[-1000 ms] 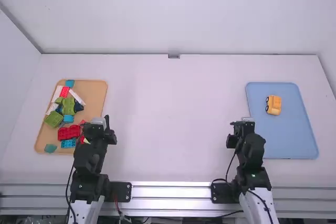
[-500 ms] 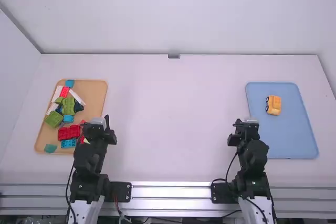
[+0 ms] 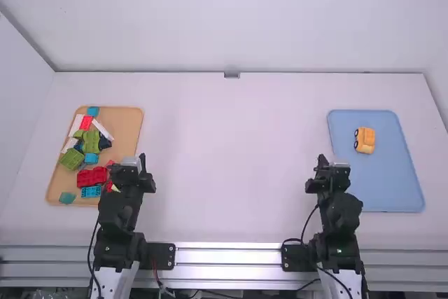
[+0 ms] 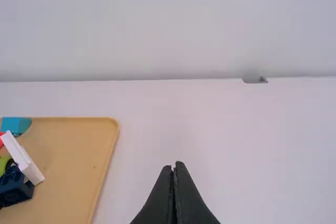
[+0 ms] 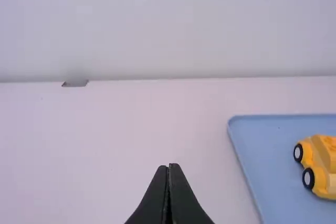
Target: Assemble lego blocks to make yellow taxi
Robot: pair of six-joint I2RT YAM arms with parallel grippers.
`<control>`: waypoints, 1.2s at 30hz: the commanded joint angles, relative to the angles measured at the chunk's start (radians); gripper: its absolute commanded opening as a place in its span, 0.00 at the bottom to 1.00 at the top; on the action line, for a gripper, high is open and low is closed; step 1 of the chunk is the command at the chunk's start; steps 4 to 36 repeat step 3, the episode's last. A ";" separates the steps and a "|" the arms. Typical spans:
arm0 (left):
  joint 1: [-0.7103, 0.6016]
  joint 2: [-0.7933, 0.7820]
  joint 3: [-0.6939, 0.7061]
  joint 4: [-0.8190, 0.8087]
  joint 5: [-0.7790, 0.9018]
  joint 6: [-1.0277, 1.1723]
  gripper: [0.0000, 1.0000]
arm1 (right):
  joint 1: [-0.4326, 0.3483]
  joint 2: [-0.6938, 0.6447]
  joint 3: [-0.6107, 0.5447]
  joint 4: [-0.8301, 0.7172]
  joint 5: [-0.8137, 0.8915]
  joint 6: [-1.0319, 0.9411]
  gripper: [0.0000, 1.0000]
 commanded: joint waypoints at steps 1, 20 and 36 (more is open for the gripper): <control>-0.002 -0.008 -0.010 -0.003 -0.004 0.001 0.00 | 0.000 -0.032 -0.011 -0.006 0.004 0.003 0.00; -0.002 -0.008 -0.010 -0.003 -0.004 0.001 0.00 | 0.000 -0.040 -0.011 -0.006 0.004 0.003 0.00; -0.002 -0.008 -0.010 -0.003 -0.004 0.001 0.00 | 0.000 -0.040 -0.011 -0.006 0.004 0.003 0.00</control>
